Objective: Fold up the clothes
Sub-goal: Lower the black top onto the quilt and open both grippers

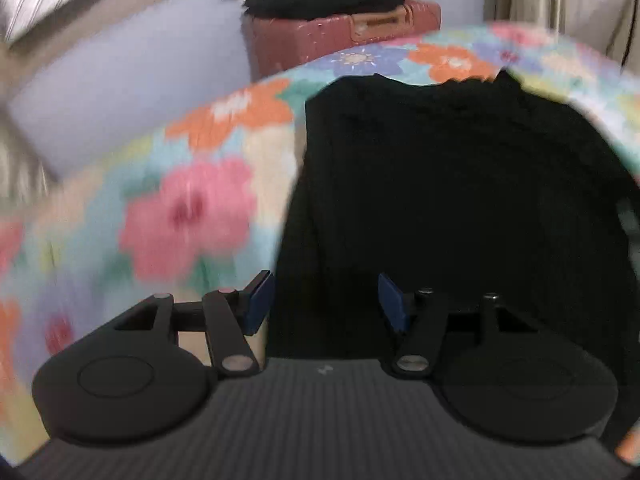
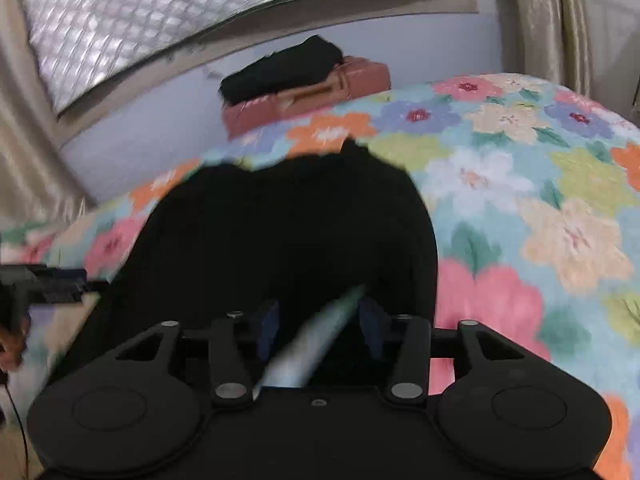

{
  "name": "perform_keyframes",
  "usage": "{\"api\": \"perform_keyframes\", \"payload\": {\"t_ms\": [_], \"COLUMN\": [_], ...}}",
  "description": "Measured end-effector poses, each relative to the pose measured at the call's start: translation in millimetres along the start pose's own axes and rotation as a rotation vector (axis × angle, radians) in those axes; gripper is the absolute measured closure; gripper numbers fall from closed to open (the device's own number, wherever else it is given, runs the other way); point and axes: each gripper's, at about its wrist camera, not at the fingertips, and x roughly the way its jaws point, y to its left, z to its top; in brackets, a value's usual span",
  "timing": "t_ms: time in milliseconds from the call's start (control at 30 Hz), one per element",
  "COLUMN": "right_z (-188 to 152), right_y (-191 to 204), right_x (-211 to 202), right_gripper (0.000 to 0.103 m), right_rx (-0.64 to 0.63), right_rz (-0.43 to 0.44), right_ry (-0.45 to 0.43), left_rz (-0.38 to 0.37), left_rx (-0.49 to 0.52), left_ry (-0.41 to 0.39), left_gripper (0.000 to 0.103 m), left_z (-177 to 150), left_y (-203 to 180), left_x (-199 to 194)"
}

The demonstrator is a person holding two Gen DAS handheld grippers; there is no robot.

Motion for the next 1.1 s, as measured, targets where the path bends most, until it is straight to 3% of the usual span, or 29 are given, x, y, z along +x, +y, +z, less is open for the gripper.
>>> {"api": "perform_keyframes", "payload": {"t_ms": [100, 200, 367, 500, 567, 600, 633, 667, 700, 800, 867, 933, 1033, 1100], "right_z": [-31.9, -51.8, -82.9, -103.6, -111.8, -113.8, -112.9, -109.5, -103.2, -83.4, -76.1, -74.1, -83.1, -90.3], "right_y": [6.8, 6.1, -9.8, -20.7, -23.4, -23.6, -23.8, -25.1, -28.8, -44.1, -55.5, -62.7, -84.6, -111.5], "right_x": [-30.4, -49.3, -64.5, -63.4, -55.4, -52.9, -53.1, -56.0, -63.2, -100.2, -127.8, -149.2, -151.5, -139.1], "right_gripper": [0.042, 0.04, 0.037, 0.035, 0.036, 0.042, 0.055, 0.096, 0.095, 0.095, 0.095, 0.095, 0.093, 0.093], "right_rx": [-0.086, -0.147, -0.077, -0.035, -0.036, -0.041, -0.047, -0.046, -0.025, 0.0, 0.004, -0.056, -0.123, -0.028], "right_rz": [-0.016, -0.039, -0.064, -0.103, -0.099, -0.105, -0.107, -0.1, -0.105, -0.272, -0.461, -0.701, -0.868, -0.796], "right_ry": [0.033, 0.082, 0.15, 0.251, 0.326, 0.337, 0.329, 0.309, 0.271, 0.079, -0.046, -0.139, -0.135, -0.037], "left_rz": [-0.041, -0.107, -0.252, -0.303, -0.298, -0.287, -0.264, -0.234, -0.206, -0.225, -0.259, -0.271, -0.27, -0.256], "left_rx": [0.024, 0.056, 0.11, 0.197, 0.253, 0.279, 0.307, 0.328, 0.343, 0.284, 0.209, 0.171, 0.16, 0.18], "left_ry": [-0.006, -0.022, -0.02, -0.026, -0.022, -0.019, -0.016, -0.013, -0.009, -0.009, 0.012, 0.02, 0.027, 0.022], "left_gripper": [0.046, 0.046, 0.045, 0.039, 0.03, 0.028, 0.026, 0.026, 0.026, 0.032, 0.05, 0.06, 0.059, 0.056], "left_z": [-24.6, -35.6, -58.2, -73.0, -78.5, -81.9, -86.3, -90.7, -94.1, -97.9, -95.1, -92.1, -90.2, -90.8], "left_y": [-7.7, -30.0, -92.9, -140.9, -159.5, -166.4, -172.3, -176.0, -175.5, -161.4, -151.8, -147.0, -147.9, -152.2], "left_x": [-25.6, -44.2, -64.3, -60.7, -52.1, -47.4, -41.8, -37.5, -32.2, -27.6, -27.8, -27.0, -24.0, -21.1]}}
